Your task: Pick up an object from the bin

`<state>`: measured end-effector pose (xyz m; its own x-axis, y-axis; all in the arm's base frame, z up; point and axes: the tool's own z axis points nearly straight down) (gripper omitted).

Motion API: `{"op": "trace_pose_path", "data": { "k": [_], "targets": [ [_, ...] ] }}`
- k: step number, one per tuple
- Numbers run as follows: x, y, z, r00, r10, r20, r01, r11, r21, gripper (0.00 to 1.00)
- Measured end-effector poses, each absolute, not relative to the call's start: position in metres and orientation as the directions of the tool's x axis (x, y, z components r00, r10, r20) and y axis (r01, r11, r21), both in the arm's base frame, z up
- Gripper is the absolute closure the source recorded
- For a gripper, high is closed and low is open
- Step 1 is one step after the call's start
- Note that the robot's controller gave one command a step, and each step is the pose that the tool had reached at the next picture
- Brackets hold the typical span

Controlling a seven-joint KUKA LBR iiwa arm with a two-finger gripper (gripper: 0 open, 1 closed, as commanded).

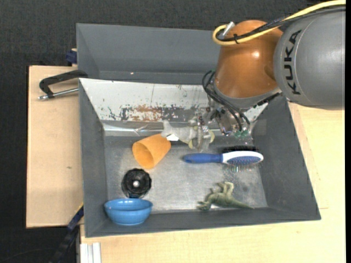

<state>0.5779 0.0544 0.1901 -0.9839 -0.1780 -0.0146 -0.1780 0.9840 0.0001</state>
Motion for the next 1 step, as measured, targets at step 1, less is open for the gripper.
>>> {"op": "trace_pose_path", "data": {
  "k": [1],
  "targets": [
    [0.5666, 0.0637, 0.3528, -0.979, -0.203, -0.017, -0.203, 0.979, -0.001, 1.00]
  ]
}}
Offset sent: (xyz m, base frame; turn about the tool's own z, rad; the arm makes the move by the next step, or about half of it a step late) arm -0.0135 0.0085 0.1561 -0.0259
